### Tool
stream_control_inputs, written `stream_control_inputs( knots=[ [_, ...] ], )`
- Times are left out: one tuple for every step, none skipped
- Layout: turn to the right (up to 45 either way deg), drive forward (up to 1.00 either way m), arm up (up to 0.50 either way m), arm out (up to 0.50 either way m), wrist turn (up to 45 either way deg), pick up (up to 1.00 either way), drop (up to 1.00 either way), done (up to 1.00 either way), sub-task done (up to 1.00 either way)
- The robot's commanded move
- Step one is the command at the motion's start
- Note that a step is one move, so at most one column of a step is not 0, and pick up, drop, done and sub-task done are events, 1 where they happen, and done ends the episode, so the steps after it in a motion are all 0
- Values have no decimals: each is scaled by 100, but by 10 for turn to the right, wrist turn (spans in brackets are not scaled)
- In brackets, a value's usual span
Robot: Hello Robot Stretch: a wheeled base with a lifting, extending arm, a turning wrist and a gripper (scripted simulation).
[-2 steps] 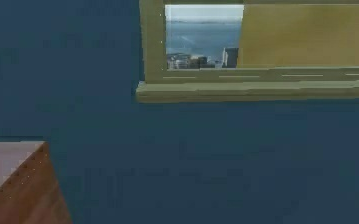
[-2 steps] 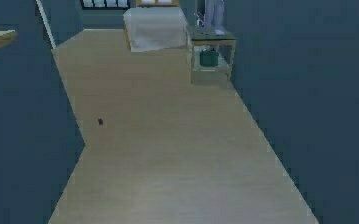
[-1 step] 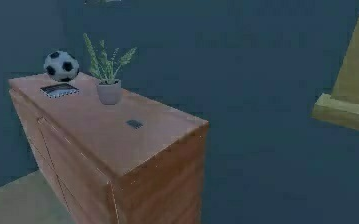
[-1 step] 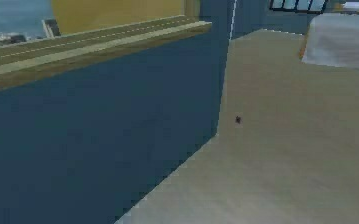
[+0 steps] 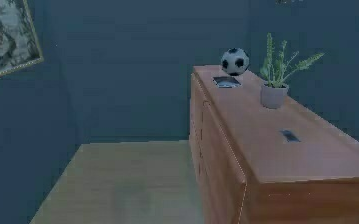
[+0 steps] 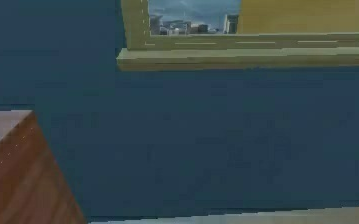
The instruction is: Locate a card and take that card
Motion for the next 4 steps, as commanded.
stream_control_inputs(
  knots=[
    [-450, 0, 0, 0, 0, 0, 0, 0, 0],
    [-120, 0, 0, 0, 0, 0, 0, 0, 0],
    [450, 0, 0, 0, 0, 0, 0, 0, 0],
    [450, 0, 0, 0, 0, 0, 0, 0, 0]
  ],
)
